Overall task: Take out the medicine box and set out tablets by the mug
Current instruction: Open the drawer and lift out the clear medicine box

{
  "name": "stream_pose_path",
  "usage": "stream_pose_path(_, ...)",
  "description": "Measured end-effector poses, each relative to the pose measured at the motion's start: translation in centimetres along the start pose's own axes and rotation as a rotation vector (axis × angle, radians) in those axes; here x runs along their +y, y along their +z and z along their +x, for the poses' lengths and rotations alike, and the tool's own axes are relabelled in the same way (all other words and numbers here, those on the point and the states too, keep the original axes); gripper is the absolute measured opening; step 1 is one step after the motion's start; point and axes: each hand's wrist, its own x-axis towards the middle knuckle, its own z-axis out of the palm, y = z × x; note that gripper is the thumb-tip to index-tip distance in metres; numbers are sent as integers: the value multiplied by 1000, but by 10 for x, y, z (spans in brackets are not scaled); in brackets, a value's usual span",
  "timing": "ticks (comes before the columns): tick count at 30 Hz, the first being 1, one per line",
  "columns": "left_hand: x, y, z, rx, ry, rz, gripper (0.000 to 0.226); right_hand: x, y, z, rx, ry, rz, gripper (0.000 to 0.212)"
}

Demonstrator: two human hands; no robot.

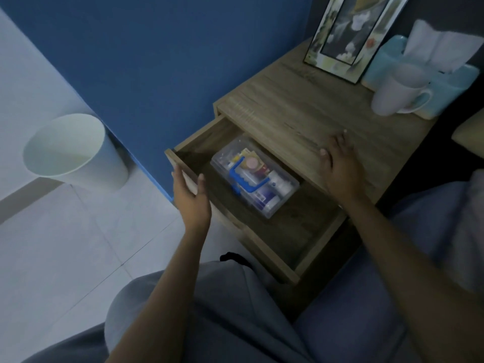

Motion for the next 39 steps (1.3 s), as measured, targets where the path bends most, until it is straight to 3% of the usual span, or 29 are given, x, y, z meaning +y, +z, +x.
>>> stream_pose_path(3,22,6,26,13,295,162,43,-43,5,-52,171,75,309,52)
stream_pose_path(5,31,19,49,-105,323,272,42,-77,17,-90,140,159,512,46)
stream_pose_path(8,35,42,79,-366,276,421,47,-107,42,-118,101,415,788,31)
stream_pose_path(10,33,57,92,-492,245,511,45,-112,56,-114,85,617,915,47)
stream_pose_path(13,26,74,109,-581,127,602,51,-113,72,-92,144,842,1034,62)
stream_pose_path(17,17,84,118,-619,-73,545,59,-115,89,-72,193,1115,1174,50)
stream_pose_path(20,15,87,119,-603,-112,513,52,-117,98,-71,192,1141,1224,37)
stream_pose_path(23,19,84,119,-626,-114,458,41,-119,100,-71,184,1151,1233,38)
stream_pose_path(27,33,73,115,-625,-44,456,49,-126,91,-77,129,1191,1288,43)
stream_pose_path(34,76,36,111,-464,148,628,54,-152,55,-81,-11,1136,1370,44)
stream_pose_path(37,99,16,113,-375,227,607,45,-166,35,-76,-69,1121,1396,43)
stream_pose_path(39,116,5,114,-319,254,620,50,-173,21,-69,-95,1087,1391,43)
